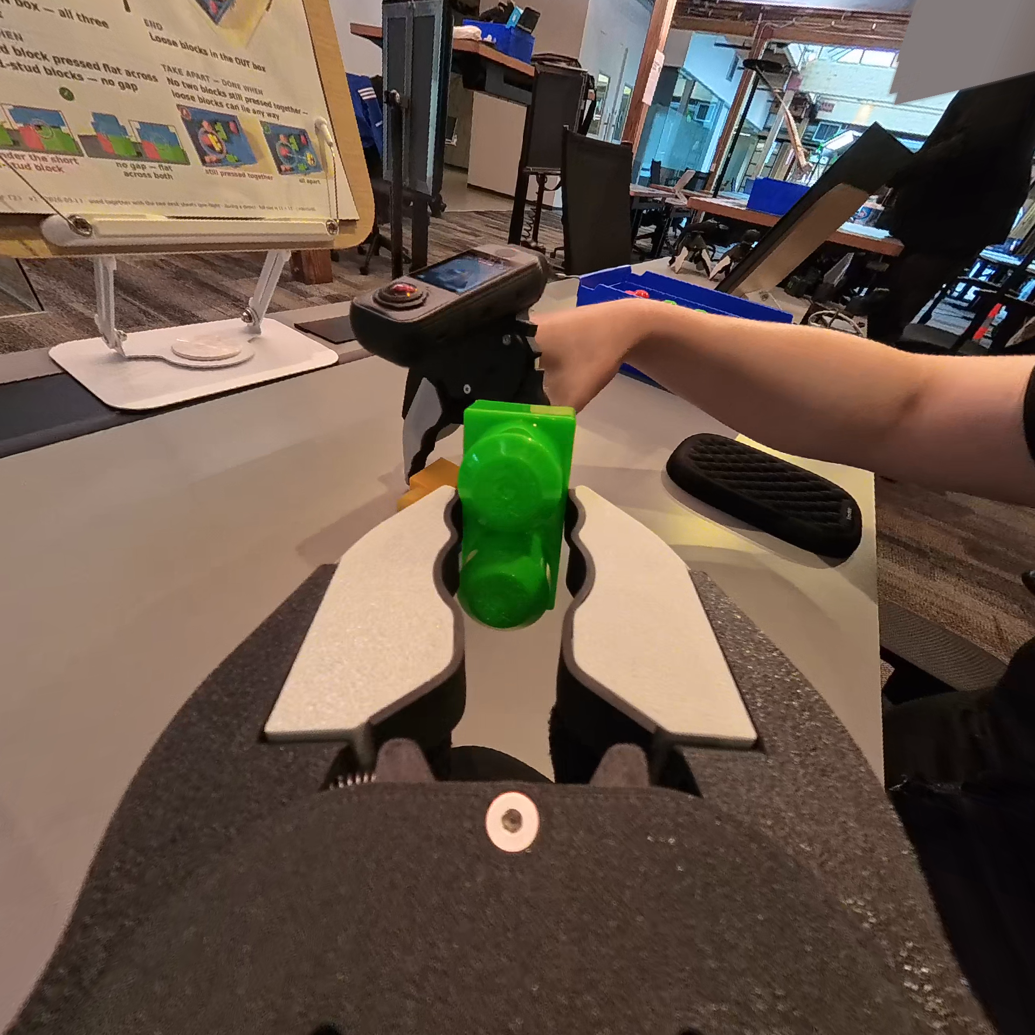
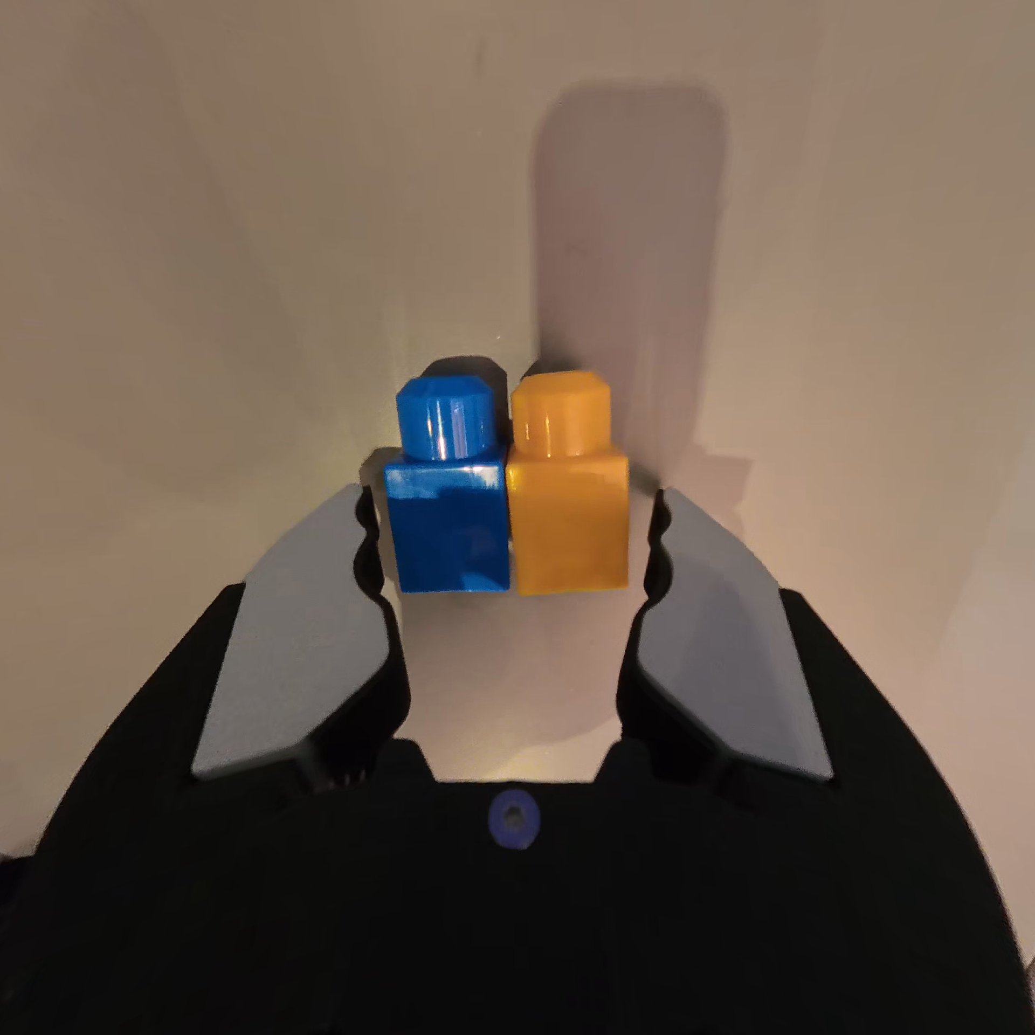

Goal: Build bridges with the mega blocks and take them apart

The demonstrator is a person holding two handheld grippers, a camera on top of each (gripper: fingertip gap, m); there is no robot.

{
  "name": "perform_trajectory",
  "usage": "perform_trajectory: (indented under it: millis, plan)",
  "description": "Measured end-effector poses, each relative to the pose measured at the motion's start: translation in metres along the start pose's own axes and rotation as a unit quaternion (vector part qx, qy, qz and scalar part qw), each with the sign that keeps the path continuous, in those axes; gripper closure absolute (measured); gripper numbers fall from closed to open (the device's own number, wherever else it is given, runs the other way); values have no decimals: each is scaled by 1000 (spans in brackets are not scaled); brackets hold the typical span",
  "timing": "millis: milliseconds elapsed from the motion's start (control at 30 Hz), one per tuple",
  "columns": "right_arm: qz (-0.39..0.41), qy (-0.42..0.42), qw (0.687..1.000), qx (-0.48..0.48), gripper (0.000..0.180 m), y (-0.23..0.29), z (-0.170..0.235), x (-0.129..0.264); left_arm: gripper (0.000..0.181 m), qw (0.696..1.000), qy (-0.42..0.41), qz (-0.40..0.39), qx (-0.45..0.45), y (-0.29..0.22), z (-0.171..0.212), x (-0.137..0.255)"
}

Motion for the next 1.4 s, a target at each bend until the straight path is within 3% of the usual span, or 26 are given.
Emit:
perform_trajectory:
  millis: [700, 867, 1067, 1267, 1400]
  plan:
    - [18, 1, 1000, 20, 105, 5, 2, -2, 147, 1000, 3, 5, 8, 1, 3, -4]
    - [85, -12, 996, 36, 105, 7, 4, 4, 147, 1000, 8, 3, 27, 7, 4, -4]
    - [210, -83, 974, 33, 105, 7, 23, 45, 147, 994, 26, 29, 103, 25, -4, -11]
    - [344, -199, 916, 47, 104, 5, 43, 124, 147, 964, -2, 158, 214, 35, -60, -47]
    - [388, -233, 891, 47, 105, 9, 58, 151, 147, 951, -3, 188, 247, 37, -90, -87]
Point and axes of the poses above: each gripper's, where its closed fingertips meet, x back along the fingers, z out of its underside, y = z × x across the jaws, the point moved 4 cm from there along x, back along the fingers, and after that the axes turned 13 degrees about y, right-handed, at the moved point
